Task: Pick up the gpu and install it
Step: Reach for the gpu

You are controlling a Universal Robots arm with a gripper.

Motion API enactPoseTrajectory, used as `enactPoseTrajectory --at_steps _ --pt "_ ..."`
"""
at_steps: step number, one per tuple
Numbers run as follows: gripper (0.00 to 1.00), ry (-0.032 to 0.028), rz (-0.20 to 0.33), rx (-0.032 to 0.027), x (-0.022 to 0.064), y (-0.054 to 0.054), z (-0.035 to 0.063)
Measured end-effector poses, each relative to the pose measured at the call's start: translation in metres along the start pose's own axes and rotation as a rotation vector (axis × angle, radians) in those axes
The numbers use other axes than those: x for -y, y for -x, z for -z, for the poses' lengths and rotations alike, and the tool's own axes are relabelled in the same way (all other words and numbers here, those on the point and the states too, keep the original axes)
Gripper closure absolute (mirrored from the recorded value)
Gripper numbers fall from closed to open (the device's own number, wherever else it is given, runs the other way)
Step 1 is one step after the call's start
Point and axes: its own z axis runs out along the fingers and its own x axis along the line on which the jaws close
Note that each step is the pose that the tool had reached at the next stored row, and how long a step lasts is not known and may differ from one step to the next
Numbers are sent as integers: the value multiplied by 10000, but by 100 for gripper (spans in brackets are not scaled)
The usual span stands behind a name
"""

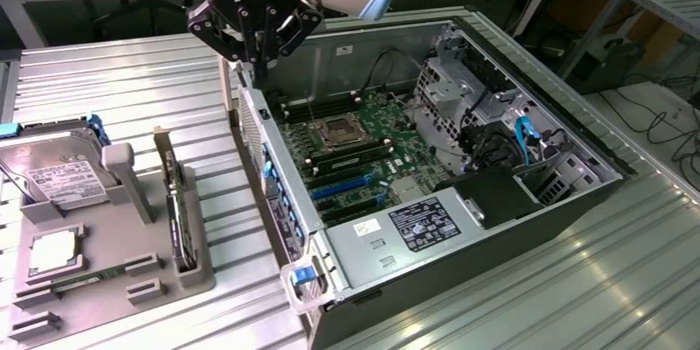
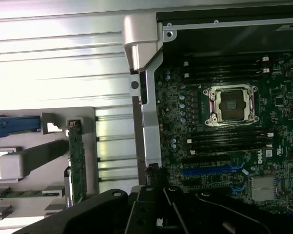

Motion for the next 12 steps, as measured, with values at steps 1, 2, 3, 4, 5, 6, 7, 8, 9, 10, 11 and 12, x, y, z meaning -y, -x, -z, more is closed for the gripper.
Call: enactPoseTrajectory --at_steps 1,2,3,4,5,6,7,8,9,10,11,12 --pt "89 0 0 0 1 -7 0" --pt "89 1 0 0 1 -13 0" --pt "89 0 0 -1 2 -20 1" --pt "89 0 0 -2 2 -27 1" --pt "89 0 0 -1 3 -34 1" --pt "89 -1 0 -2 4 -40 1" --pt "89 0 0 -2 4 -48 1" --pt "89 0 0 -2 5 -55 2" --pt "89 0 0 -2 6 -66 2" --pt "89 -1 0 -3 7 -73 2" --pt "89 -1 0 -3 7 -82 3" --pt "89 -1 -1 -3 8 -88 3"
